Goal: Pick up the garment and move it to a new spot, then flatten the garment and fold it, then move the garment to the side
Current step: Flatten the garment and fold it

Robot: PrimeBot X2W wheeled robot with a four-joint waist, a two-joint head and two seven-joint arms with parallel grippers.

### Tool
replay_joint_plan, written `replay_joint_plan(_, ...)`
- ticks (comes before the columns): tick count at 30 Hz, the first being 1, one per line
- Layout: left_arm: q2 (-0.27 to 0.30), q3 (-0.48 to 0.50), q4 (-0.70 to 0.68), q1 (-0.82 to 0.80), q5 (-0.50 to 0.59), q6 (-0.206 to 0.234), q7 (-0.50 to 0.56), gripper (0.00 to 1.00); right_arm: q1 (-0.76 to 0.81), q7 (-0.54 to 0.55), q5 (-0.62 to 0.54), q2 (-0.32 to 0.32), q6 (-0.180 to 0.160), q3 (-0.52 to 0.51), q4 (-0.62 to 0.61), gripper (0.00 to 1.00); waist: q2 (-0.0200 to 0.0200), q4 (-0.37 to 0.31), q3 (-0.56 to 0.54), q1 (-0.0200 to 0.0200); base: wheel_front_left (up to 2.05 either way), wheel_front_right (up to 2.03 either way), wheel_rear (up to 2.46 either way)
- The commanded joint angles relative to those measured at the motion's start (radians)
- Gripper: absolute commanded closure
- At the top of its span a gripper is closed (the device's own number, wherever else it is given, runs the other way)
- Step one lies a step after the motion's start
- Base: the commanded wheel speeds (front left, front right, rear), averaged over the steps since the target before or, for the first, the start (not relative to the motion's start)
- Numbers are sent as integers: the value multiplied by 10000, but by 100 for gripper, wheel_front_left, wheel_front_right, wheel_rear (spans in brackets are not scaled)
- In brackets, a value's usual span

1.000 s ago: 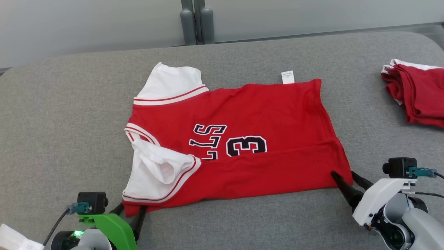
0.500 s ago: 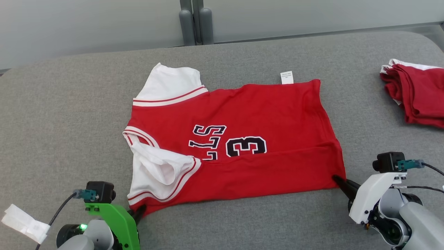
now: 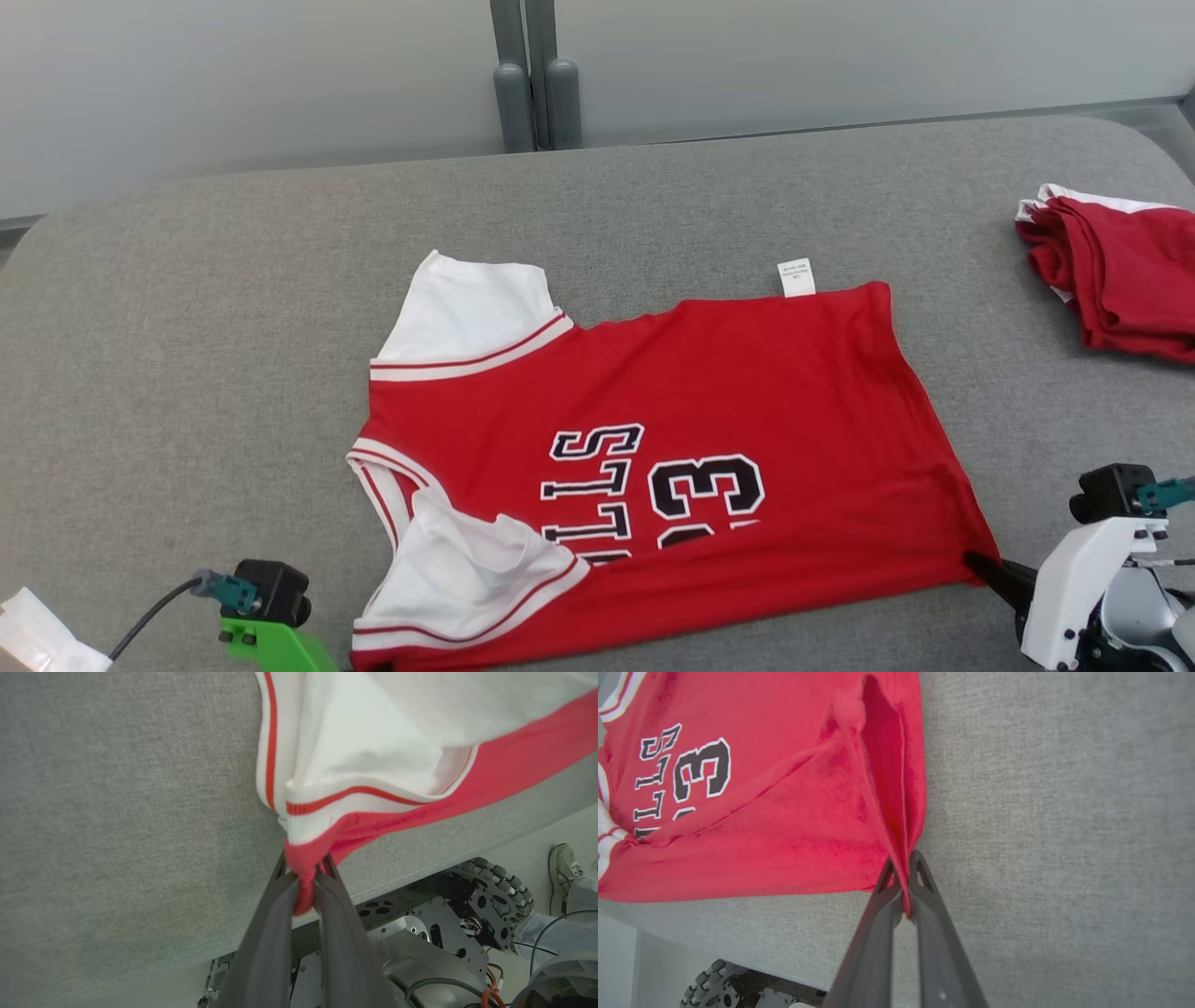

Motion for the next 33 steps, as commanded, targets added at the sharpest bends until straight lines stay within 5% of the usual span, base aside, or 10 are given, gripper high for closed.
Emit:
replay_joint_plan(1, 193, 18, -52, 198, -150, 108, 70, 100, 271, 113, -144, -75, -21, -222, -18, 100, 0, -26, 23, 0, 0, 0, 0)
replay_joint_plan(4, 361, 35, -318, 456, -280, 285, 200, 100, 789, 553, -323, 181, -22, -844, -186, 100, 0, -64, 70, 0, 0, 0, 0)
replay_joint_plan(5, 397, 42, -359, 489, -296, 312, 207, 56, 875, 613, -395, 255, -22, -1032, -275, 98, 0, -75, 92, 0, 0, 0, 0)
replay_joint_plan(6, 426, 39, -396, 531, -342, 357, 260, 0, 961, 701, -510, 369, -22, -1237, -399, 31, 0, -94, 120, 0, 0, 0, 0)
replay_joint_plan(7, 431, 17, -442, 553, -365, 362, 317, 0, 1042, 753, -601, 470, -21, -1376, -505, 0, 0, -109, 142, 0, 0, 0, 0)
replay_joint_plan(24, 1436, 978, -1546, -2295, 1079, 275, 444, 0, 3, 978, -1605, 1269, -13, -3564, -3403, 0, 0, -374, 1080, 0, 0, 0, 0)
replay_joint_plan(33, 390, 941, -93, -5429, 1433, -900, 1446, 0, -2816, 871, -2390, 1733, -12, -3366, -1848, 0, 0, -544, 2490, 0, 0, 0, 0)
